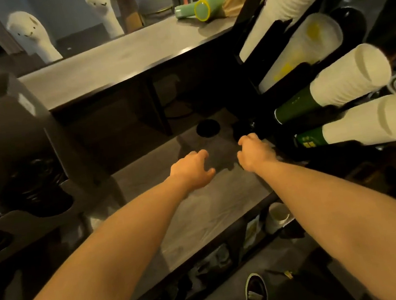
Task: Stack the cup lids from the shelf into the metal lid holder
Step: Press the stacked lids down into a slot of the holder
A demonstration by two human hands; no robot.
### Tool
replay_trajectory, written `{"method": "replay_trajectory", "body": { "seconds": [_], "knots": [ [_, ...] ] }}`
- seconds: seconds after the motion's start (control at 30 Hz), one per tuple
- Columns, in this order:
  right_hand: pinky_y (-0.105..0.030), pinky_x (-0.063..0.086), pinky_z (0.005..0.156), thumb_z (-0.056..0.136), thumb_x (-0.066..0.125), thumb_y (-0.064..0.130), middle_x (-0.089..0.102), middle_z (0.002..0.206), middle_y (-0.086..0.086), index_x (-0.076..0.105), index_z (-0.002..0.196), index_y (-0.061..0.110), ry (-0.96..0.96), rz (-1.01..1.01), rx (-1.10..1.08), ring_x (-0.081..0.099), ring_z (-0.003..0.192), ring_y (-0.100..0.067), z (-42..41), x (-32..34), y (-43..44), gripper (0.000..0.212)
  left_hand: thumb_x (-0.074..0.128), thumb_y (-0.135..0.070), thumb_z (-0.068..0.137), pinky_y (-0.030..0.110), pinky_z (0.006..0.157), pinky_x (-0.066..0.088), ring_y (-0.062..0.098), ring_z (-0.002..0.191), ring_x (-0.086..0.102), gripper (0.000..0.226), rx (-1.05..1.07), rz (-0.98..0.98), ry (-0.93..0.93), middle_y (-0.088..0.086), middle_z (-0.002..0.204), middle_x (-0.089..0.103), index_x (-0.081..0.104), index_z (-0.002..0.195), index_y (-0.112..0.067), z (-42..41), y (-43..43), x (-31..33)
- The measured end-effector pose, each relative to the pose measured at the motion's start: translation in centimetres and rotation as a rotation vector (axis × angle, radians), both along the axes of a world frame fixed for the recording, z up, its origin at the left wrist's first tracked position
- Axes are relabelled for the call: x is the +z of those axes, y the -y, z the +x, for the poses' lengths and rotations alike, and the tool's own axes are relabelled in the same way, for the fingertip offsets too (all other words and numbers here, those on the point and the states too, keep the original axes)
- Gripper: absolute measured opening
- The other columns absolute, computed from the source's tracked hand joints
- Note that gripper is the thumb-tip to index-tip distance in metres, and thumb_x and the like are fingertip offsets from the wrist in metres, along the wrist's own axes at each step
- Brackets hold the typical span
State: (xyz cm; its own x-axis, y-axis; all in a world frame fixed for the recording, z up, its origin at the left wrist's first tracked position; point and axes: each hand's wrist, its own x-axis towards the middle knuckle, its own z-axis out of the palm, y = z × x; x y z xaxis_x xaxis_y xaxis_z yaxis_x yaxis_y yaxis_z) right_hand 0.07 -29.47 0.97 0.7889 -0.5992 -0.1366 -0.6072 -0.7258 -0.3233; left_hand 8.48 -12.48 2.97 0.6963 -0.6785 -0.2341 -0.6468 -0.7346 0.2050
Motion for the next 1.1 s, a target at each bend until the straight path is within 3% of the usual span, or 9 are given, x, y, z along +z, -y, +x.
{"method": "replay_trajectory", "body": {
  "seconds": [0.13,0.2,0.37,0.47,0.53,0.7,0.87,0.97,1.1],
  "knots": [
    [-0.047,0.046,0.089,0.1,0.052,0.026,0.034,0.148,-0.01,0.043,0.142,0.017,0.03,0.048,-0.045,0.053,0.118,-0.043,2.9,-2.3,3.8,0.044,0.059,-0.046,0.093,0.042,0.107,0.041,0.032,0.138,0.041,0.066,0.022,0.09,-0.098,0.011,0.154,0.037,0.038,0.149,-0.017,3.4,4.8,-2.3],
    [-0.046,0.046,0.089,0.1,0.052,0.027,0.032,0.148,-0.012,0.041,0.142,0.016,0.017,0.054,-0.057,0.052,0.119,-0.042,4.0,-3.3,5.1,0.045,0.059,-0.048,0.093,0.04,0.114,0.033,0.031,0.143,0.033,0.072,0.066,0.155,-0.2,0.009,0.158,0.031,0.031,0.154,-0.021,4.9,6.7,-3.6],
    [-0.045,0.043,0.093,0.101,0.047,0.028,0.03,0.149,-0.011,0.043,0.138,0.019,-0.009,0.19,-0.065,0.05,0.12,-0.042,6.8,-6.0,7.5,0.038,0.05,-0.046,0.1,0.037,0.107,0.036,0.031,0.138,0.039,0.068,0.029,0.2,-0.225,0.009,0.156,0.036,0.022,0.156,-0.02,7.4,10.0,-6.4],
    [-0.041,0.043,0.09,0.1,0.047,0.028,0.036,0.143,-0.011,0.051,0.128,0.017,0.089,0.26,-0.047,0.054,0.114,-0.04,7.7,-7.6,7.6,0.03,0.055,-0.051,0.096,0.044,0.118,0.025,0.036,0.148,0.022,0.09,0.074,0.182,-0.193,0.009,0.166,0.005,-0.003,0.159,-0.024,8.8,11.2,-7.5],
    [-0.039,0.042,0.085,0.1,0.048,0.03,0.037,0.143,-0.012,0.053,0.126,0.015,0.137,0.285,-0.04,0.055,0.109,-0.04,8.0,-8.5,7.6,0.031,0.065,-0.055,0.088,0.05,0.116,0.03,0.043,0.147,0.02,0.107,0.12,0.139,-0.175,0.007,0.166,-0.012,-0.011,0.158,-0.025,9.5,12.1,-8.2],
    [-0.04,0.043,0.088,0.103,0.045,0.027,0.034,0.145,-0.017,0.051,0.126,0.011,0.187,0.259,0.008,0.054,0.112,-0.042,7.8,-10.0,7.8,0.028,0.075,-0.058,0.078,0.052,0.117,0.026,0.042,0.15,0.01,0.124,0.155,0.089,-0.225,0.0,0.164,-0.021,-0.013,0.158,-0.024,11.1,13.3,-9.3],
    [-0.043,0.046,0.086,0.092,0.058,0.02,0.044,0.135,-0.019,0.055,0.118,0.01,0.255,0.24,-0.035,0.055,0.107,-0.042,7.4,-10.7,7.2,0.028,0.076,-0.059,0.076,0.05,0.114,0.032,0.044,0.147,0.016,0.118,0.19,0.04,-0.197,0.008,0.165,-0.011,0.001,0.159,-0.019,10.5,12.9,-10.3],
    [-0.043,0.046,0.082,0.094,0.058,0.019,0.045,0.133,-0.023,0.055,0.111,0.007,0.27,0.257,-0.057,0.056,0.102,-0.044,7.4,-10.9,7.1,0.022,0.079,-0.059,0.073,0.05,0.109,0.039,0.044,0.142,0.028,0.108,0.242,-0.057,-0.159,0.016,0.163,0.004,0.02,0.151,-0.014,9.8,12.5,-10.4],
    [-0.04,0.043,0.078,0.092,0.063,0.017,0.049,0.125,-0.024,0.056,0.104,0.002,0.331,0.261,-0.07,0.056,0.097,-0.042,7.3,-10.8,7.2,0.022,0.081,-0.051,0.074,0.048,0.103,0.044,0.043,0.132,0.04,0.092,0.338,-0.217,-0.224,0.019,0.151,0.027,0.032,0.137,-0.007,9.9,11.1,-11.0]
  ]
}}
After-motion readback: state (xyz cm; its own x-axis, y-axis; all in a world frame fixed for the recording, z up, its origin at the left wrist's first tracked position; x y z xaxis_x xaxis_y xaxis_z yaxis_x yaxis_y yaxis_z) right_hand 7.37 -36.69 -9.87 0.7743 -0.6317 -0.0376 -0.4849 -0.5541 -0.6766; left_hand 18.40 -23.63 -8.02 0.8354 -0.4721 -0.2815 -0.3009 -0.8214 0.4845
